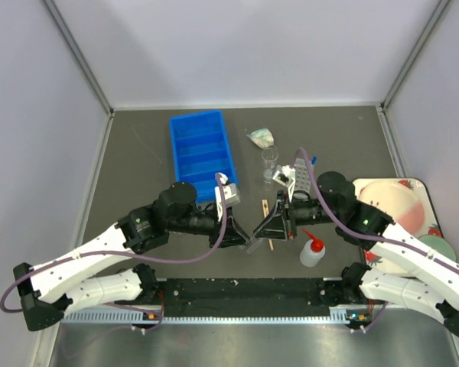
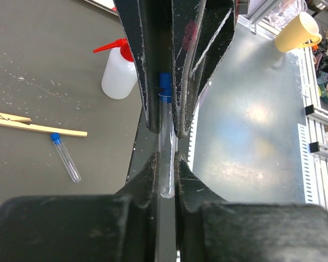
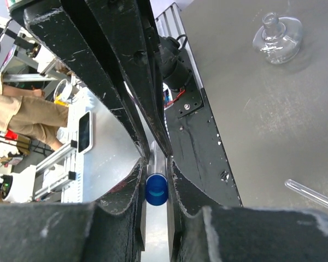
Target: Organize the chemistry lab equipment
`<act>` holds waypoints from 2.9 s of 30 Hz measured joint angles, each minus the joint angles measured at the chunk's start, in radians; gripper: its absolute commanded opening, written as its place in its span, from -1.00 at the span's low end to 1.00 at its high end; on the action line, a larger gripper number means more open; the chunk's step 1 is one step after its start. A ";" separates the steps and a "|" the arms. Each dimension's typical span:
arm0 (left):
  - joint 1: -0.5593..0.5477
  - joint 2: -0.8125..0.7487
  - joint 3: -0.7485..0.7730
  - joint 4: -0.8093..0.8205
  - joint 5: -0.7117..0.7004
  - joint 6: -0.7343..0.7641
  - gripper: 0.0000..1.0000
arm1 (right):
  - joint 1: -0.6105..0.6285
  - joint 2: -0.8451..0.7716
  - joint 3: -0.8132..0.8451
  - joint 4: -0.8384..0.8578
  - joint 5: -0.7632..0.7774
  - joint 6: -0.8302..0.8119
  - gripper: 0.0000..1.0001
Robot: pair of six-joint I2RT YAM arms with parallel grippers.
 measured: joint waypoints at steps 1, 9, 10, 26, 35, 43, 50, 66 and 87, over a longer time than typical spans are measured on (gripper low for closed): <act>0.000 0.000 0.000 -0.001 -0.002 0.000 -0.01 | 0.000 0.000 0.000 0.000 0.001 -0.001 -1.00; 0.006 0.005 0.000 -0.017 -0.111 0.002 0.97 | 0.005 0.005 0.001 -0.014 0.067 -0.010 -1.00; 0.006 0.006 0.000 -0.022 -0.126 0.003 0.97 | 0.005 0.010 0.002 -0.023 0.093 -0.017 -1.00; 0.006 -0.029 0.019 -0.193 -0.476 0.010 0.97 | -0.298 0.220 0.146 -0.261 0.646 -0.106 -1.00; 0.006 -0.031 0.018 -0.214 -0.559 0.028 0.97 | -0.478 0.386 0.243 -0.288 0.822 -0.102 -1.00; 0.006 -0.047 -0.011 -0.227 -0.613 0.025 0.97 | -0.505 0.549 0.306 -0.296 0.916 -0.095 -1.00; 0.006 -0.082 -0.014 -0.239 -0.639 0.006 0.97 | -0.540 0.637 0.351 -0.300 0.950 -0.095 -1.00; 0.006 -0.100 -0.024 -0.241 -0.647 0.002 0.97 | -0.582 0.750 0.376 -0.273 0.960 -0.095 -1.00; 0.006 -0.097 -0.024 -0.244 -0.662 0.002 0.97 | -0.587 0.792 0.374 -0.238 0.954 -0.096 -1.00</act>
